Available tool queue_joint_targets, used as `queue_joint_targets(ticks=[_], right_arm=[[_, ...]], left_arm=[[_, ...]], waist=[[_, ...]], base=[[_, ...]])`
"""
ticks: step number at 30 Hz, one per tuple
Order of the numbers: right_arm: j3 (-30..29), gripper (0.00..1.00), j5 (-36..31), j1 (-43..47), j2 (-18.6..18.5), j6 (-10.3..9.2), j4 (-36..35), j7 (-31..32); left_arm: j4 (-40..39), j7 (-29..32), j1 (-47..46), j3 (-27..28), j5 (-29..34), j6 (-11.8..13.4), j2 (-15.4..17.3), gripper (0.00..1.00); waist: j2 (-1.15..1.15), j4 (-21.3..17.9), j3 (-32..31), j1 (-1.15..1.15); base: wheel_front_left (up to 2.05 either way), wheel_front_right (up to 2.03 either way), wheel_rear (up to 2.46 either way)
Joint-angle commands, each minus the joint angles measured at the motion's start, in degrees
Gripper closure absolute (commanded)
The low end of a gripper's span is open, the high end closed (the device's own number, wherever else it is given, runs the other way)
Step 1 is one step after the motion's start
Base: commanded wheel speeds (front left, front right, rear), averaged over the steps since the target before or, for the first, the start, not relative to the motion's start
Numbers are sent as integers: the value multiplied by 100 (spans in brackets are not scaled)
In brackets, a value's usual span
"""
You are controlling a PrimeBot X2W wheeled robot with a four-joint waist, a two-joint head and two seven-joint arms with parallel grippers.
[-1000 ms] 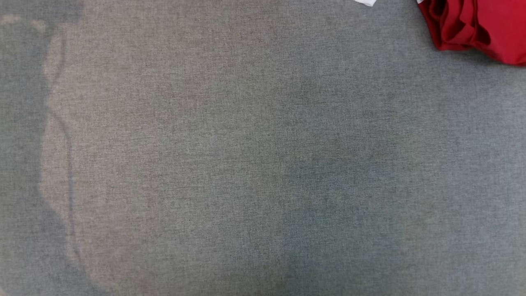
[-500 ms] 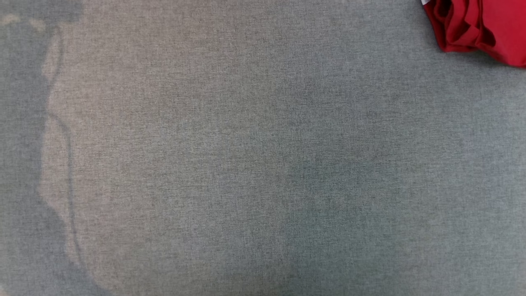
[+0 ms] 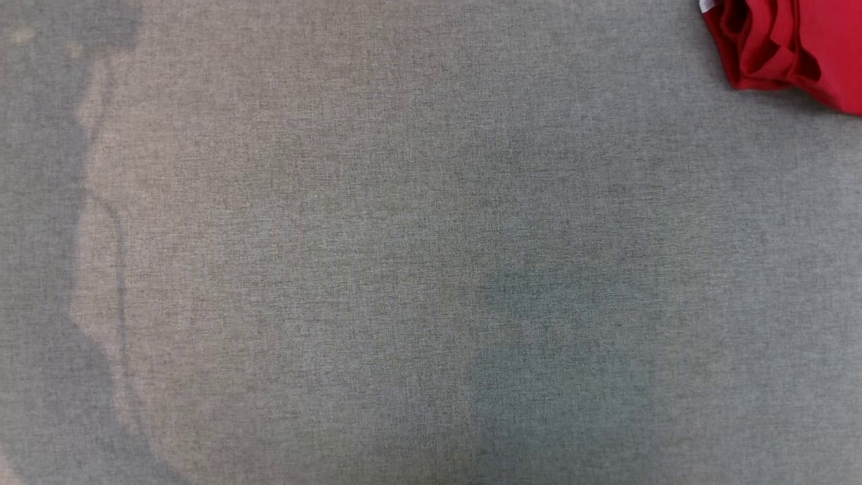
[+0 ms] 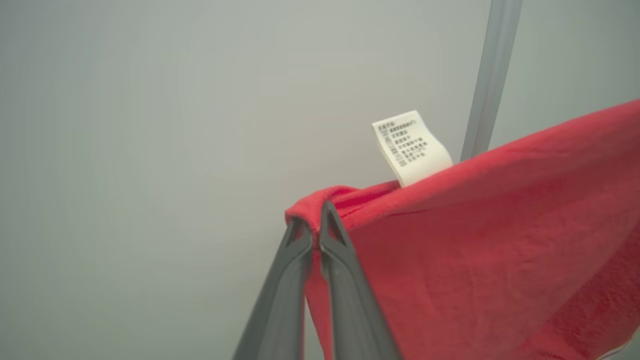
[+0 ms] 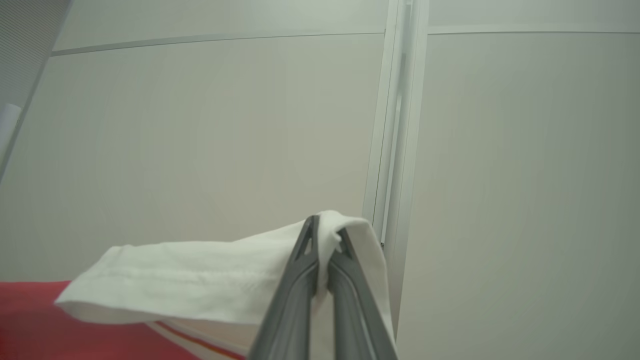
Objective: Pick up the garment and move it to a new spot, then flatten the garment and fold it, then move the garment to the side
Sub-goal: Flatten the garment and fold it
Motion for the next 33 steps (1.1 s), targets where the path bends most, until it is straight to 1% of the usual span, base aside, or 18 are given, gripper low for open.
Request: queue_joint_targets(ticks=[1,7,13,18,25,28,33], right_arm=[[57,100,-43,92,15,0,153,-4],[208,100,80,190,40,0,545,-5],[744,100,398,452,49,0,901,-5],[1424,100,765,881,-23,0,1024,58],[2197,100,1618,1817,-329,0,771,409],[2510,100,2026,2348,-482,0,582,741],[2963,100,2740,3233,-853,0,63,1460]], left_arm=[[47,45,23,-97,-64,-1,26,100],[18,333,140,-350,-300,-1,101,100],[-250,731,399,-742,-506,-1,327,100],[-546,1122,736,-980,-741,-1,614,100],[-958,1655,1524,-1162,-1056,-1,911,100],[-1152,1828,1980,-1203,-1161,-1,982,100],[-1418,2050,2791,-1238,-1257,-1,1059,100]], waist=[[0,-9,16,0],[0,-43,75,0],[0,-94,54,0],[0,-192,-61,0],[0,-284,-567,0],[0,-312,-899,0],[0,-346,-1480,0]], base=[[0,0,0],[0,0,0],[0,0,0],[0,0,0],[0,0,0],[0,0,0],[0,0,0]])
